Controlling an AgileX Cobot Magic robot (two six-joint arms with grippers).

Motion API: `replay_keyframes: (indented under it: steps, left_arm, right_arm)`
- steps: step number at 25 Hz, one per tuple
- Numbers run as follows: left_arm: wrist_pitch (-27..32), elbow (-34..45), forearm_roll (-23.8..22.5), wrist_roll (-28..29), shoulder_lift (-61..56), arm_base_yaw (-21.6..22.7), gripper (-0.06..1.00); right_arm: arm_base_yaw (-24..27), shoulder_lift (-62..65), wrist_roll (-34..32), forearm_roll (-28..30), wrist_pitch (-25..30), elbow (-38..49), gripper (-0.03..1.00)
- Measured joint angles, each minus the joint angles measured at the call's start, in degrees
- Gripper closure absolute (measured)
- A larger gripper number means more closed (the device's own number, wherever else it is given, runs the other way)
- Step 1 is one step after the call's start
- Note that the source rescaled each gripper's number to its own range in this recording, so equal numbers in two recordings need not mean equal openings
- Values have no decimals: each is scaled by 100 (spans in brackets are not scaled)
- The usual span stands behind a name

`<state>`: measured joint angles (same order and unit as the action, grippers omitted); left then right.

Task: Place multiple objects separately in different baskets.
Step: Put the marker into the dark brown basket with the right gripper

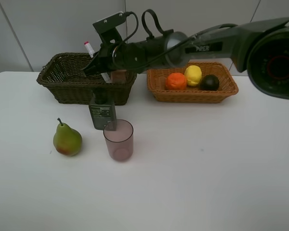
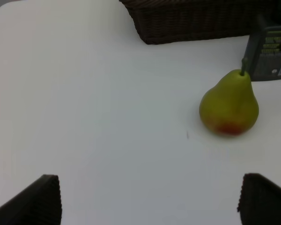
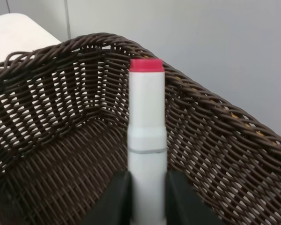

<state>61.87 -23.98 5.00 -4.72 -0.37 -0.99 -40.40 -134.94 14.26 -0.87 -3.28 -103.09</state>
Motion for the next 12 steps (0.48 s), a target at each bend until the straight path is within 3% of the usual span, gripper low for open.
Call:
replay_keyframes:
  steps: [2,4,9,12]
  left_arm:
    - [0,0,0,0,0,0,-6]
    - [0,0,0,0,0,0,-6]
    - [0,0,0,0,0,0,-6]
    - [0,0,0,0,0,0,-6]
  right_arm:
    - [0,0,-7,0,7,0,88]
    - [0,0,-9,0,33,0,73]
    - [0,0,-13,6,-21,0,21]
    - [0,0,-13,10,-43,0,12]
